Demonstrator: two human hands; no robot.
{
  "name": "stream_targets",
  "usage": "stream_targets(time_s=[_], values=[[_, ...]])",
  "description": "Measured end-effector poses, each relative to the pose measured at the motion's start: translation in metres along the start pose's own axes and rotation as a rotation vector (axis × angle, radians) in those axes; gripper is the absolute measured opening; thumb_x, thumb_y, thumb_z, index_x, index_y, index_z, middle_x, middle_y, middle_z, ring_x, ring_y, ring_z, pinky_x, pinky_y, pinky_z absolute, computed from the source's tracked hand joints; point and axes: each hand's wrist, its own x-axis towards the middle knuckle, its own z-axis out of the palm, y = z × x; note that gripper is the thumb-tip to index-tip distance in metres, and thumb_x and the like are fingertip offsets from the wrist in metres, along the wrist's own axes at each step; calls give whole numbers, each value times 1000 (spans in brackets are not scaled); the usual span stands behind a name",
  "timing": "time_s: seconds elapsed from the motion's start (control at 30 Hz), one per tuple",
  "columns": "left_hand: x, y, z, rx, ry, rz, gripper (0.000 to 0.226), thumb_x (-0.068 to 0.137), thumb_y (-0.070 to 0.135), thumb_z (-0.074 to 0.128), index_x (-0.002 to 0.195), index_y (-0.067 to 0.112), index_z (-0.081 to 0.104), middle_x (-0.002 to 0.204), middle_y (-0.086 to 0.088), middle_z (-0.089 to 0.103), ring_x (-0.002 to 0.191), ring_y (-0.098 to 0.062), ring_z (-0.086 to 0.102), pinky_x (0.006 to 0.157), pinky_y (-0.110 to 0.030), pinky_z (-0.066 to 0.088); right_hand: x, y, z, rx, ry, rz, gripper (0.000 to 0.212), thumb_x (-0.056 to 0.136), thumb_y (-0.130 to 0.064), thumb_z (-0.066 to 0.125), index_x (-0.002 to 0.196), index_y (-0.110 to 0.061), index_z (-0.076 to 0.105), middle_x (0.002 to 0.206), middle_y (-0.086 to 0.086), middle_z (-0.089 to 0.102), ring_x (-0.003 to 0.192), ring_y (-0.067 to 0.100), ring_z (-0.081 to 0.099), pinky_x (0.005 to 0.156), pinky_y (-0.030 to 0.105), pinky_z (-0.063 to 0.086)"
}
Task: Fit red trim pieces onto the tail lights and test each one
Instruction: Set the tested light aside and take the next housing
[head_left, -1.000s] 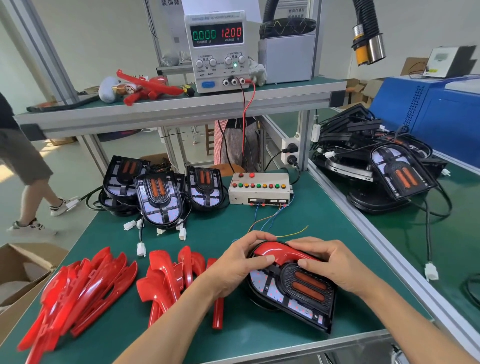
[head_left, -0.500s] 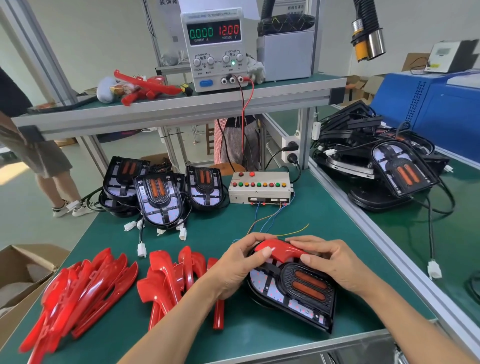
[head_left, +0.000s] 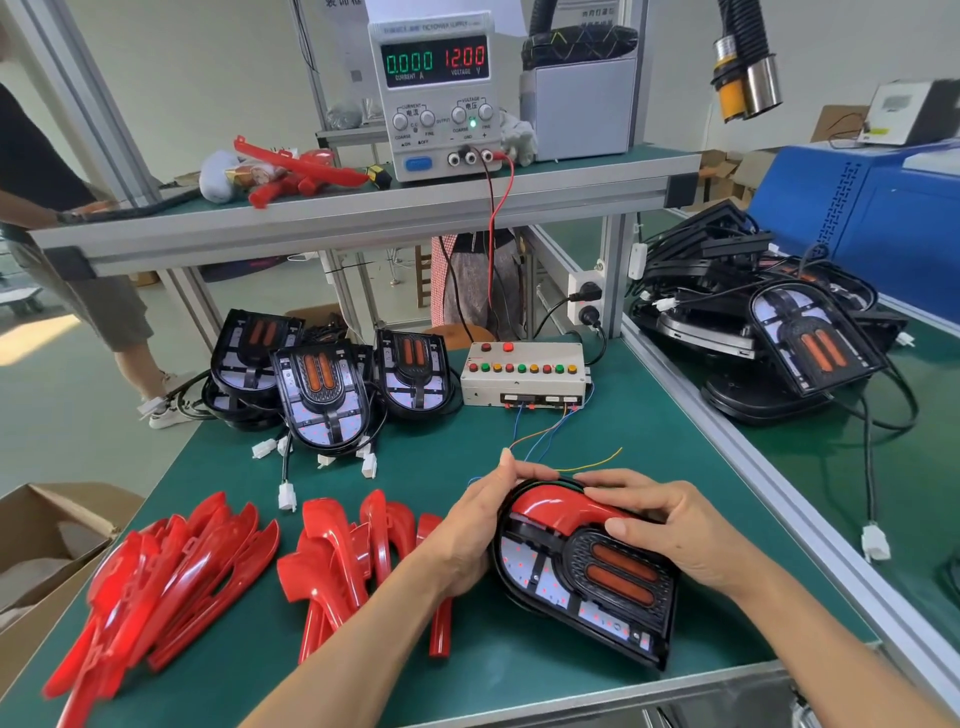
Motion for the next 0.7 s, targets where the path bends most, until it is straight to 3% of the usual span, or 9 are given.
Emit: stream_targets(time_s=[0.2, 0.33, 0.4, 0.5, 0.6, 0.7], values=[[4, -5, 3, 84, 66, 41, 66, 96, 72, 27, 103, 27, 75, 113, -7, 75, 105, -20, 71, 85, -26, 56, -1, -1, 0, -64, 4, 2, 34, 85, -16, 78, 118, -21, 78, 138, -7, 64, 130, 15, 61, 101, 22, 50], [5, -7, 2, 115, 77, 46, 65, 98, 67, 27, 104, 23, 74, 112, -8, 75, 104, -21, 71, 87, -29, 55, 0, 0, 1, -119, 13, 1, 33, 86, -17, 80, 118, -27, 78, 138, -10, 64, 129, 13, 60, 102, 23, 50], [4, -6, 2, 116, 67, 50, 58, 101, 61, 32, 105, 20, 74, 112, -9, 75, 102, -22, 71, 91, -34, 56, 0, 1, 2, -154, 16, -7, 34, 87, -19, 80, 119, -29, 78, 138, -11, 63, 129, 12, 60, 103, 22, 50], [0, -6, 2, 186, 32, 105, 30, 101, 41, 57, 108, 16, 71, 108, -10, 73, 97, -22, 66, 97, -47, 51, 1, -1, 2, -186, 4, -23, 33, 88, -20, 80, 119, -29, 77, 138, -11, 62, 129, 12, 60, 105, 26, 49], [-1, -6, 1, 185, 22, 129, 15, 96, 18, 68, 109, 10, 69, 105, -12, 72, 94, -22, 65, 95, -46, 52, 1, -4, 2, -163, -12, -17, 33, 87, -20, 79, 118, -27, 78, 138, -11, 63, 128, 13, 61, 103, 27, 51], [-2, -7, 2, 121, 48, 114, 15, 94, 18, 71, 107, 10, 69, 102, -11, 72, 93, -24, 64, 91, -44, 52, 1, -5, 3, -145, -11, -6, 33, 85, -19, 79, 117, -23, 78, 137, -10, 64, 127, 14, 62, 102, 29, 52]])
